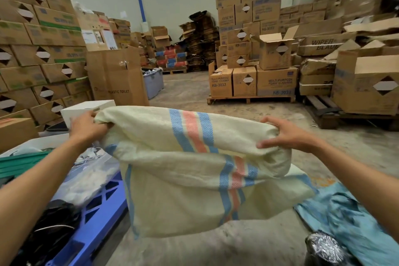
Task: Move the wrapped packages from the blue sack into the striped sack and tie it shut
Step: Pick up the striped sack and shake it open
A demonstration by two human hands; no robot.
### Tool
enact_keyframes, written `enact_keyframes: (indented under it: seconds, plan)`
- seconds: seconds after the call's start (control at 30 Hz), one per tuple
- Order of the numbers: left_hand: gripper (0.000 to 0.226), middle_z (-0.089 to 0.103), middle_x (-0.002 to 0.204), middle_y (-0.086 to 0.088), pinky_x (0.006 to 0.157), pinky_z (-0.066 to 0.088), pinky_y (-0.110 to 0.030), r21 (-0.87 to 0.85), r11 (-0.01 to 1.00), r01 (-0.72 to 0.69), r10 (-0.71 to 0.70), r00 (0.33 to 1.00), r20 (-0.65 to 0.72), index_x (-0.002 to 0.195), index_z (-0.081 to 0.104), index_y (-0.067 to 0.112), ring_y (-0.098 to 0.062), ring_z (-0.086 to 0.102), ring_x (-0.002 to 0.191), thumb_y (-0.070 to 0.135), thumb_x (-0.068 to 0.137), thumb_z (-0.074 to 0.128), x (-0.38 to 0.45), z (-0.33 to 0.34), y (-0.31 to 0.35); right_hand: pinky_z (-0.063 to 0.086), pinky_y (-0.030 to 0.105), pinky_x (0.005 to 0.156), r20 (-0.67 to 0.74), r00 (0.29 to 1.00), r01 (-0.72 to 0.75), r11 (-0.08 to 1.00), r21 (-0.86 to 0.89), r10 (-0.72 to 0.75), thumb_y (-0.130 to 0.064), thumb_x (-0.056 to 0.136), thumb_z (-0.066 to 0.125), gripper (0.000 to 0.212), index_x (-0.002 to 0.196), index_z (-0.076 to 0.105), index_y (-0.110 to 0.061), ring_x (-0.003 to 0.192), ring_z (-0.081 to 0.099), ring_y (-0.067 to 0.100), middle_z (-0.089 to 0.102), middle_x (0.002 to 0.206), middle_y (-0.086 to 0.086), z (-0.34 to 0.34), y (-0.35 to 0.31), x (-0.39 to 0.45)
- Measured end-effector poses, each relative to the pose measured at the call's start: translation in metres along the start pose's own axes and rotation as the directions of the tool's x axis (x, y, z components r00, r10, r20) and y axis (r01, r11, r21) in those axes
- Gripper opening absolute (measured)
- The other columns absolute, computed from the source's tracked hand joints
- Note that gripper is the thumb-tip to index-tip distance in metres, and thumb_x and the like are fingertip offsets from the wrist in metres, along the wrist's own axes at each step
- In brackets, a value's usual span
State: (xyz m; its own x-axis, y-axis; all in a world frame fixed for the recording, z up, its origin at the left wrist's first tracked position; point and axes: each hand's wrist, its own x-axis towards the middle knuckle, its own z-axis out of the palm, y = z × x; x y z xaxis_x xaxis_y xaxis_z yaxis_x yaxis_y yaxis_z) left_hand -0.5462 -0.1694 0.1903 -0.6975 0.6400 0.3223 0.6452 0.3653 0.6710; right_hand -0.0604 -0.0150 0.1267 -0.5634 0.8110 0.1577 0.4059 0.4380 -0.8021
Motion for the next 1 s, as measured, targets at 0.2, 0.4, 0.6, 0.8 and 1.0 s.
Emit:
enact_keyframes:
  seconds: [0.2,0.4,0.6,0.8,1.0]
  plan:
    - [0.049,0.059,0.129,-0.007,0.075,0.053,-0.044,-0.635,0.597,0.49,-0.342,0.871,0.352,0.134,0.05,0.016,-0.025,0.06,0.102,0.033,0.091,0.066,-0.021,0.039,0.01,0.049,0.035,0.065,-0.286,0.901,-0.036,0.601,-0.798,-0.327,-0.021,0.083,0.064,0.043,0.125,0.053,-0.025,0.086,0.061,0.024,0.067,0.104,0.003,0.062,0.024,0.012]
    - [0.015,0.069,0.098,-0.006,0.093,0.048,-0.046,-0.659,0.293,0.692,-0.304,0.721,0.623,0.089,0.058,0.008,-0.028,0.065,0.092,0.021,0.096,0.056,-0.069,0.052,0.017,0.047,0.039,0.069,-0.548,0.833,-0.3,0.892,-0.338,0.073,0.001,0.083,0.047,0.035,0.107,0.064,-0.017,0.092,0.063,0.038,0.069,0.1,0.016,0.096,0.055,0.015]
    - [0.034,0.073,0.082,-0.021,0.062,0.061,-0.042,-0.53,0.603,0.596,-0.026,0.679,0.734,0.094,0.07,0.001,-0.031,0.072,0.067,0.017,0.066,0.081,-0.086,0.031,-0.01,0.045,0.029,0.057,-0.377,0.75,-0.254,0.763,0.594,0.543,0.008,0.088,0.042,0.027,0.077,0.061,-0.008,0.066,0.056,0.023,0.06,0.081,0.016,0.054,0.062,0.03]
    - [0.123,0.071,0.093,-0.027,0.053,0.06,-0.044,-0.446,0.716,0.537,0.021,0.622,0.782,0.12,0.058,0.005,-0.037,0.072,0.071,0.017,0.005,0.099,-0.044,-0.005,-0.054,0.057,0.035,0.064,0.028,0.933,-0.305,0.744,0.594,0.36,0.005,0.085,0.033,0.041,0.113,0.061,-0.005,0.08,0.064,0.027,0.065,0.097,0.016,0.009,0.058,0.015]
    - [0.085,0.067,0.118,-0.025,0.078,0.059,-0.044,-0.297,0.915,0.271,0.074,0.614,0.786,0.118,0.059,0.006,-0.043,0.064,0.102,0.019,0.042,0.096,-0.017,-0.024,-0.039,0.053,0.032,0.07,0.089,0.977,-0.209,0.94,0.27,0.191,-0.033,0.078,0.065,0.04,0.113,0.06,-0.014,0.093,0.063,0.022,0.062,0.113,0.01,-0.008,0.037,0.008]
